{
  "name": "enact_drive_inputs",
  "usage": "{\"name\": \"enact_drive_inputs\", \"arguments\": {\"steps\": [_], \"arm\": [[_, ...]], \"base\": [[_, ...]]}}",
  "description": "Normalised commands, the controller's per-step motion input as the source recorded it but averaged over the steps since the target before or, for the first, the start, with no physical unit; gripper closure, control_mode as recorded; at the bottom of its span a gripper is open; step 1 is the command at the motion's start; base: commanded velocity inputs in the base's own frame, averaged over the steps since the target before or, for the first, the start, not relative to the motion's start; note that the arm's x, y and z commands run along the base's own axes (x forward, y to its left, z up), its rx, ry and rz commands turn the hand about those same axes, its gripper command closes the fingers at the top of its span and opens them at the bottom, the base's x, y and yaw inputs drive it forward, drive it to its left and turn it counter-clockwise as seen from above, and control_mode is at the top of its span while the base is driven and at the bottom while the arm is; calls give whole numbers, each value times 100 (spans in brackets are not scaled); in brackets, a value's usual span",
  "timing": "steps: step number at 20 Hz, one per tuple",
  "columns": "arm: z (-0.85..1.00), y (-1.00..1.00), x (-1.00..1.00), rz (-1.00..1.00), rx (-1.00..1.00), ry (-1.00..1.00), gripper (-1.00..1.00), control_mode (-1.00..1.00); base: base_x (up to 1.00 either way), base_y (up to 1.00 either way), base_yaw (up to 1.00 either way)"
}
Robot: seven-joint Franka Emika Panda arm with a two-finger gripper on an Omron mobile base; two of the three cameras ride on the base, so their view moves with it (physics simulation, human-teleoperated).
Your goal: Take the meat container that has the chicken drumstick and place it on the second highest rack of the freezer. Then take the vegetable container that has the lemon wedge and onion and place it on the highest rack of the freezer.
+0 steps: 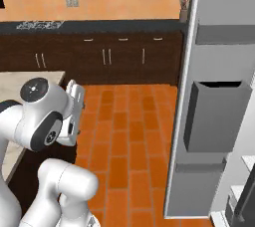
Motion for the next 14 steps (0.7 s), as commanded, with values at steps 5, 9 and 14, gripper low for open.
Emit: {"name": "enact_drive_inputs", "arguments": {"steps": [5,9,14], "arm": [[0,0,0,0,0,0,-100,100],[0,0,0,0,0,0,-100,100],[0,0,0,0,0,0,-100,100]], "base": [[100,-20,31],[100,-15,13],[100,-13,0]]}}
